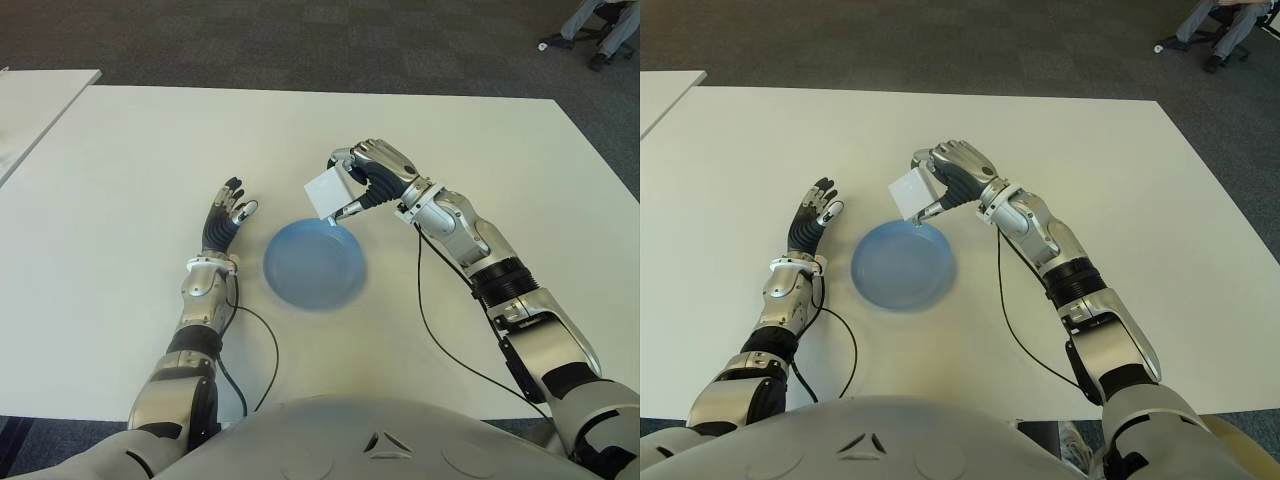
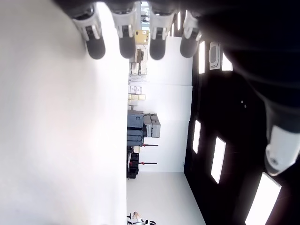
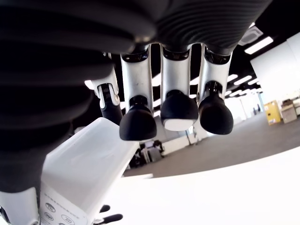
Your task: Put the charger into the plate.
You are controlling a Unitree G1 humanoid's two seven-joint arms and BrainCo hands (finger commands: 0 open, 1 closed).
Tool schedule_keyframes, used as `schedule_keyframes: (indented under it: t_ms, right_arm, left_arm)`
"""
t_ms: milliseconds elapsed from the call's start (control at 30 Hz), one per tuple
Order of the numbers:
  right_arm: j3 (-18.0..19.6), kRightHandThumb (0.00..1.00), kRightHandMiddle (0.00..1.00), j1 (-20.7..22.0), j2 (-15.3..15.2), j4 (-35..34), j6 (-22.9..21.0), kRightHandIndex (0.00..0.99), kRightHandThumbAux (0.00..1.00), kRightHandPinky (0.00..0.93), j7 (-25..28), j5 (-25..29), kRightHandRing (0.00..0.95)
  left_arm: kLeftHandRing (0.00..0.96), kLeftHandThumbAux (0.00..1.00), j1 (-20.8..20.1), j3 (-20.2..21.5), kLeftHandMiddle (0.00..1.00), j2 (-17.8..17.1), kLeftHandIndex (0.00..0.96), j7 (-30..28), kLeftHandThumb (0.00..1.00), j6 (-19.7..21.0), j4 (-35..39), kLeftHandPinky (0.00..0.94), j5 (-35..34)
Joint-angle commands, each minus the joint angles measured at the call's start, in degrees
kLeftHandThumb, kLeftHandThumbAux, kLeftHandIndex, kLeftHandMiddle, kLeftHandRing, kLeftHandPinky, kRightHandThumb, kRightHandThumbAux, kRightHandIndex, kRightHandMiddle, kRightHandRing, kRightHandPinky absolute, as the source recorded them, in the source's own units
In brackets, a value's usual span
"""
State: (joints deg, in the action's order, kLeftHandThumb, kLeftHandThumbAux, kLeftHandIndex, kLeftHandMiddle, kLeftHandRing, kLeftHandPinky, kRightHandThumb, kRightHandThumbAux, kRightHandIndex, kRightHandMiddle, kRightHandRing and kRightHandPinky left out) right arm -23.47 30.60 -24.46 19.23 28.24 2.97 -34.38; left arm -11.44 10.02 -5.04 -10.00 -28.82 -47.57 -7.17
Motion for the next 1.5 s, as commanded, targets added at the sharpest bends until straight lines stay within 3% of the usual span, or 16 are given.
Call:
schedule_keyframes:
  t_ms: [33, 300, 1200, 1300, 1400, 1500]
  right_arm:
    - [0.17, 0.753, 0.898, -2.22, 0.87, -2.46, -1.7, 0.441, 0.706, 0.859, 2.44, 0.86, 0.878]
    - [-0.21, 0.753, 0.891, -4.16, 2.01, -5.37, -4.71, 0.442, 0.706, 0.864, 6.0, 0.59, 0.878]
    - [-1.24, 0.75, 0.859, -5.58, 2.41, -1.61, -2.16, 0.442, 0.707, 0.849, 6.59, 0.62, 0.859]
    - [-1.71, 0.768, 0.767, -5.02, 1.69, -0.6, 0.08, 0.432, 0.7, 0.774, 6.08, -0.09, 0.792]
    - [-2.23, 0.822, 0.611, -4.33, 1.02, 0.47, 2.2, 0.397, 0.683, 0.563, 6.09, -0.83, 0.632]
    - [-2.48, 0.8, 0.535, -3.85, 0.65, 1.27, 3.46, 0.356, 0.639, 0.444, 6.36, -1.25, 0.522]
  left_arm:
    - [0.006, 0.583, 2.84, -0.78, 0.023, 1.51, 0.0, 0.8, 0.0, 3.37, -3.56, 0.008, 0.74]
    - [0.0, 0.572, 2.24, -0.7, 0.011, 1.67, 0.0, 1.02, 0.0, 4.06, -4.26, 0.002, 0.62]
    - [0.0, 0.562, 1.06, -0.44, 0.012, 1.89, 0.0, -0.53, 0.0, 3.8, -5.87, 0.008, -0.41]
    - [0.0, 0.561, 0.95, -0.54, 0.013, 1.91, 0.0, -0.57, 0.0, 3.71, -6.0, 0.01, -0.43]
    - [0.005, 0.559, 0.86, -0.56, 0.02, 1.89, 0.0, -0.58, 0.0, 3.69, -6.11, 0.026, -0.4]
    - [0.01, 0.558, 0.8, -0.53, 0.024, 1.9, 0.0, -0.62, 0.0, 3.7, -6.17, 0.034, -0.43]
